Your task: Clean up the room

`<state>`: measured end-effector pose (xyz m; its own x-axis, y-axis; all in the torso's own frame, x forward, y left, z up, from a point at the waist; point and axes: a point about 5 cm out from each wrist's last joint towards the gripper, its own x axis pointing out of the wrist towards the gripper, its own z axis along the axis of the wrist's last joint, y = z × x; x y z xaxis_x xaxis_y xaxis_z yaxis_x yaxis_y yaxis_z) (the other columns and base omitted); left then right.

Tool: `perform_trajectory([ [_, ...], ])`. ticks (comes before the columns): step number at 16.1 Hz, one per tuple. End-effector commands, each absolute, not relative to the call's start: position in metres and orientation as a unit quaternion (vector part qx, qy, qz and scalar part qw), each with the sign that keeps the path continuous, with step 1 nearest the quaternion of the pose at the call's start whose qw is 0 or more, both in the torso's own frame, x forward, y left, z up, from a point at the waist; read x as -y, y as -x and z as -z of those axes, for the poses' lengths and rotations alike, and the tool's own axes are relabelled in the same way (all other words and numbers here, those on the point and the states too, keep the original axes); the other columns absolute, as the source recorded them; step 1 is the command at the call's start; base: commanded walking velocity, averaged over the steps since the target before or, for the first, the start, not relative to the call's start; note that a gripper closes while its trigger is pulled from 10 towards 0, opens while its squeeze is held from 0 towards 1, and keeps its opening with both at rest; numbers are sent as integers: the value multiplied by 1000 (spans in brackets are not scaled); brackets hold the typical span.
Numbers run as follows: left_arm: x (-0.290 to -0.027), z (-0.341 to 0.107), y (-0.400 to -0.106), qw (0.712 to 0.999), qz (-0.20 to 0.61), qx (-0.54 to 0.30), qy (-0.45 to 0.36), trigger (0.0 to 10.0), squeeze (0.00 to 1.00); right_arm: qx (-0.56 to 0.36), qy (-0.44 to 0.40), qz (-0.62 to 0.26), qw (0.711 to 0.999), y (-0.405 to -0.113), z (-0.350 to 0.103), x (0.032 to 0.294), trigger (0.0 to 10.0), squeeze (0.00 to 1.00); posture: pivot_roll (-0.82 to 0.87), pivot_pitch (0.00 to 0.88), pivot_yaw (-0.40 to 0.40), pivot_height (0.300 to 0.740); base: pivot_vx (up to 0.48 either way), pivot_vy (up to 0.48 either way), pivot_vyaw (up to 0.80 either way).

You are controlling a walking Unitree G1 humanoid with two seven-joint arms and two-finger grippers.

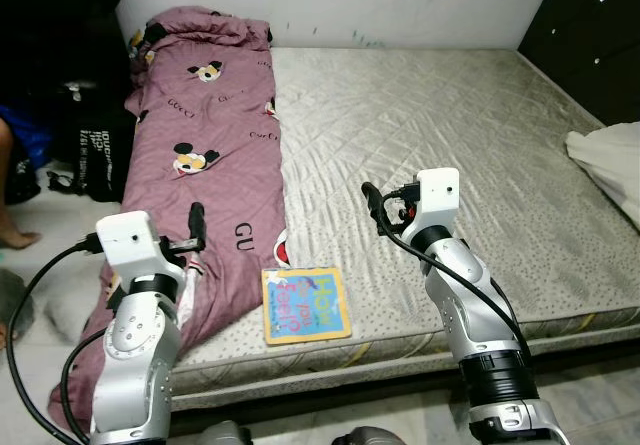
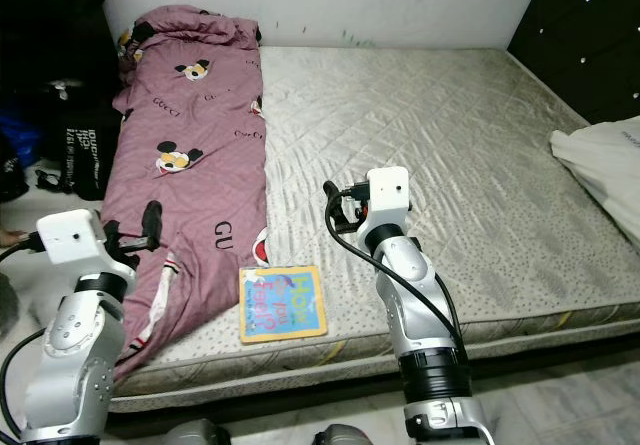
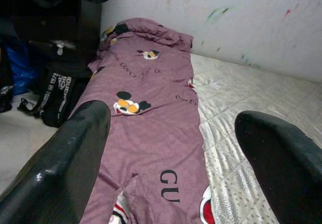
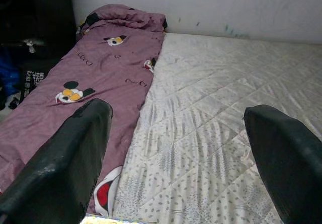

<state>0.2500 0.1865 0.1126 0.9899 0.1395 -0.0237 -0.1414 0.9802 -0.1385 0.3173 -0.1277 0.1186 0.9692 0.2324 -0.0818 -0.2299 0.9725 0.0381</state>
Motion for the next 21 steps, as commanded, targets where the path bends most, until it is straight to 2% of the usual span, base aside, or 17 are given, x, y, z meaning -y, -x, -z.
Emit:
perform_trajectory([
  [1, -185, -114, -249, 995, -71, -8, 72, 10000, 0, -41, -13, -116, 992, -317, -121, 129, 10000, 0, -78, 0, -78, 711, 0, 0, 0],
  [7, -191, -114, -248, 992, -105, -10, 73, 10000, 0, -41, -15, -123, 991, -318, -122, 128, 10000, 0, -75, 3, -86, 652, 0, 0, 0],
  [11, -201, -110, -249, 982, -154, -23, 103, 10000, 0, -46, -16, -123, 991, -319, -121, 127, 10000, 0, -77, 4, -86, 652, 0, 0, 0],
  [17, -201, -111, -249, 982, -157, -22, 104, 10000, 0, -49, -14, -125, 991, -320, -120, 126, 10000, 0, -77, 0, -88, 652, 0, 0, 0],
  [21, -205, -101, -246, 981, -163, -53, 96, 10000, 0, -52, -6, -117, 992, -316, -118, 133, 10000, 0, -83, 7, -88, 652, 0, 0, 0],
])
